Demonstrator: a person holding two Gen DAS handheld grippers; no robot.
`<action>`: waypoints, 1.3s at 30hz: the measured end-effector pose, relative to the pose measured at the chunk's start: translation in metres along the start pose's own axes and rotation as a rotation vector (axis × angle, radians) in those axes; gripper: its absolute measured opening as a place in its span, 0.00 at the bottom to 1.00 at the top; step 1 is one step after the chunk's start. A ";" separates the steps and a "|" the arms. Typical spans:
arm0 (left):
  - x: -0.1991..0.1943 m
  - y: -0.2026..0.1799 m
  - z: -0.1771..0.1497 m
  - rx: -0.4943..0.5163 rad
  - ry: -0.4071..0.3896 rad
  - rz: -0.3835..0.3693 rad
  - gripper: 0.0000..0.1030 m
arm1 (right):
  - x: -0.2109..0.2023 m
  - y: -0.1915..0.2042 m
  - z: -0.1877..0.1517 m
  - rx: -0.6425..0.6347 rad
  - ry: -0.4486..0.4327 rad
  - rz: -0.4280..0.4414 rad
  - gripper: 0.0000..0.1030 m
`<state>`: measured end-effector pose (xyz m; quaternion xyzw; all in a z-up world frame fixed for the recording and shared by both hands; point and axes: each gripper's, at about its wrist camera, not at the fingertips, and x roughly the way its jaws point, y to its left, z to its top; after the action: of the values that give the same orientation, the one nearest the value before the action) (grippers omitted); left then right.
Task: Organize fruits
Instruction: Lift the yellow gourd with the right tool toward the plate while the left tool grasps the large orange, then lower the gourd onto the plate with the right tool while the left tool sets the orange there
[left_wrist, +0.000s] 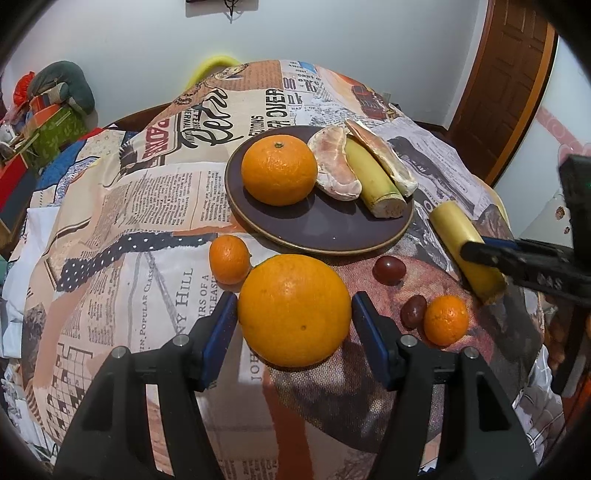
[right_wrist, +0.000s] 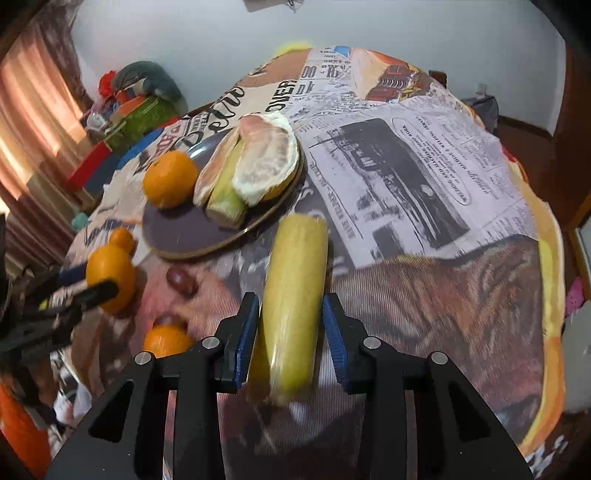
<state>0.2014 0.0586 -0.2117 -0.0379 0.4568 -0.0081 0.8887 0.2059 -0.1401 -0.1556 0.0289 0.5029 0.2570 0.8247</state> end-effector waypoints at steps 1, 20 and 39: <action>0.000 0.001 0.001 -0.001 0.001 -0.002 0.61 | 0.004 -0.001 0.003 0.004 0.002 0.005 0.34; -0.014 -0.004 0.035 -0.004 -0.090 -0.023 0.60 | -0.027 0.022 0.020 -0.023 -0.162 0.056 0.31; 0.033 -0.002 0.071 -0.013 -0.066 -0.033 0.60 | -0.013 0.054 0.062 -0.079 -0.208 0.148 0.31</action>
<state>0.2784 0.0592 -0.1969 -0.0513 0.4265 -0.0187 0.9028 0.2320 -0.0862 -0.0984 0.0599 0.4008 0.3323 0.8517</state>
